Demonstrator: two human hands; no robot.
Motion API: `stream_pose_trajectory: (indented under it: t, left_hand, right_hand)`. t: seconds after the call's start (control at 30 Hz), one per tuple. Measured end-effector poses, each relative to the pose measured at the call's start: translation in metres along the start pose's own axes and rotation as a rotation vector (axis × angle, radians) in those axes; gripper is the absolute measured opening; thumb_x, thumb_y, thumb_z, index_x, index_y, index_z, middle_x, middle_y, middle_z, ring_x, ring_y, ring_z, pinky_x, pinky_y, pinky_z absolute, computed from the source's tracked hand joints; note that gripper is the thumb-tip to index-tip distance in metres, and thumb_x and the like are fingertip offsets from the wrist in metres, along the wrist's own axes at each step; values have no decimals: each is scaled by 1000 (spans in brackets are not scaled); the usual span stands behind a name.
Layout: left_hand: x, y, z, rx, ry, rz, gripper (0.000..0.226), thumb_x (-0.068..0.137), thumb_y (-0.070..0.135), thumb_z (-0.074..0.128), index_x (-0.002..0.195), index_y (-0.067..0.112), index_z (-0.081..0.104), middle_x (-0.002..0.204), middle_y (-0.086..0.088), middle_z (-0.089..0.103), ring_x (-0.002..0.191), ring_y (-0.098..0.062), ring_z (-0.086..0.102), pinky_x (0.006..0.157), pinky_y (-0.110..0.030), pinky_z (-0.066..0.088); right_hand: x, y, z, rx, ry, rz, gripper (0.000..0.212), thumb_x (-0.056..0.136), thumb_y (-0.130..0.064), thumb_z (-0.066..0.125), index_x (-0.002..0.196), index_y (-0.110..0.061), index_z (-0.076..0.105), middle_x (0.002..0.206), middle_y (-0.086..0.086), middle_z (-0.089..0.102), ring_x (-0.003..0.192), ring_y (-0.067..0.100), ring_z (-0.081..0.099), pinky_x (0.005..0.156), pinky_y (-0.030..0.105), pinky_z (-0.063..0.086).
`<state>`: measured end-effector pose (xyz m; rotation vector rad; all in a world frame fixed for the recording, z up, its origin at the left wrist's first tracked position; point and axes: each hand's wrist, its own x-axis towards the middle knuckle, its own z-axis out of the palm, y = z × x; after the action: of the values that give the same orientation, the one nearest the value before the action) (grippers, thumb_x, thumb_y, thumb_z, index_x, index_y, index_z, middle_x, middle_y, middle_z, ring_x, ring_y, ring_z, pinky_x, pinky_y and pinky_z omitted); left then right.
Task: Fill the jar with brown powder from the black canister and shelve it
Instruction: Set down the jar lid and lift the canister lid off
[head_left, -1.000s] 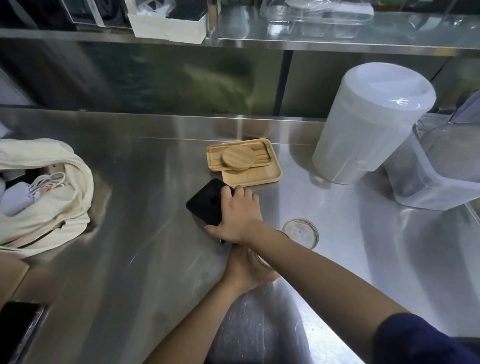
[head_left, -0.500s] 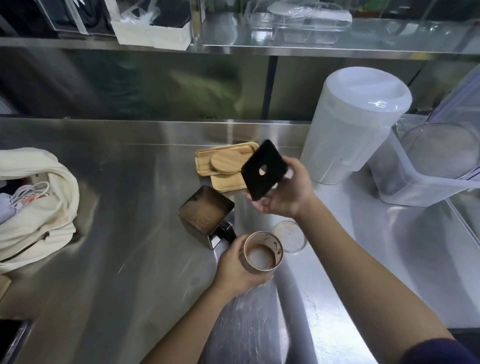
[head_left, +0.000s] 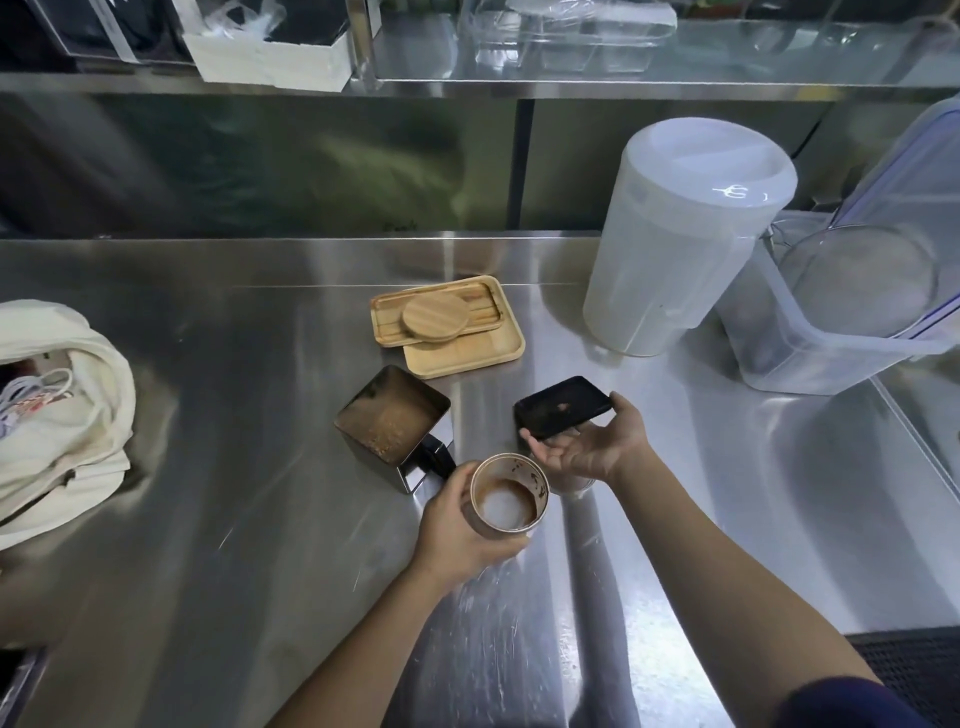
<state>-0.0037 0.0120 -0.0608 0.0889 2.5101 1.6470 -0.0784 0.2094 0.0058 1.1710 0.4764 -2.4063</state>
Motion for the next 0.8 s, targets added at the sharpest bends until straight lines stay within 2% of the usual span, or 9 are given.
stream_pose_trajectory:
  t: [0.07, 0.2, 0.3, 0.37, 0.47, 0.57, 0.67, 0.8]
  left_hand:
    - [0, 1, -1, -5, 4, -4, 77, 46, 42, 95, 111, 51, 54, 110, 28, 66, 101, 2, 64, 82, -18, 53]
    - [-2, 6, -1, -40, 6, -23, 73, 44, 44, 92, 108, 47, 57, 106, 20, 70, 101, -4, 66, 87, -33, 56]
    - [-3, 13, -3, -69, 15, -35, 70, 42, 44, 89, 105, 40, 59, 107, 16, 70, 100, -5, 66, 89, -36, 55]
    - [-4, 16, -4, -72, 6, -36, 69, 43, 42, 89, 105, 39, 59, 107, 14, 70, 101, -6, 66, 91, -37, 55]
    - [-4, 19, -6, -69, -10, -30, 69, 43, 44, 88, 105, 40, 58, 109, 14, 70, 103, -8, 65, 91, -36, 54]
    - [-4, 19, -7, -66, -15, -35, 69, 42, 46, 88, 104, 43, 57, 108, 17, 69, 103, -5, 65, 91, -35, 55]
    - [-4, 17, -6, -67, -9, -33, 69, 42, 46, 88, 103, 44, 57, 107, 20, 69, 101, -2, 65, 90, -31, 55]
    - [-3, 14, -6, -62, -15, -26, 70, 43, 45, 91, 104, 44, 57, 104, 25, 68, 99, 2, 65, 86, -24, 54]
  right_hand:
    - [0, 1, 1, 18, 9, 5, 76, 83, -67, 36, 107, 3, 54, 112, 36, 56, 110, 49, 52, 80, 53, 47]
    - [-5, 0, -2, -7, 55, -8, 78, 83, -67, 36, 108, 5, 52, 103, 36, 62, 104, 47, 56, 97, 54, 42]
    - [-10, 1, -4, -81, 93, -7, 74, 83, -67, 37, 118, -3, 50, 117, 31, 59, 111, 45, 54, 99, 50, 41]
    - [-15, 0, -7, -96, 112, -3, 76, 83, -64, 39, 121, 1, 48, 120, 30, 58, 112, 44, 54, 100, 49, 41]
    - [-24, 1, -3, -125, 145, -10, 68, 85, -57, 45, 117, 4, 51, 119, 26, 58, 109, 41, 56, 95, 49, 46]
    - [-30, 4, 6, -195, 193, -89, 41, 87, -41, 52, 98, -1, 54, 103, 19, 59, 97, 39, 58, 76, 49, 50]
    - [-33, 5, 18, -356, 243, -160, 30, 85, -34, 56, 93, -5, 54, 99, 18, 55, 97, 34, 57, 81, 42, 49]
    - [-37, 14, 47, -704, 141, -267, 24, 89, -34, 50, 82, -12, 56, 83, 13, 56, 72, 26, 52, 68, 34, 44]
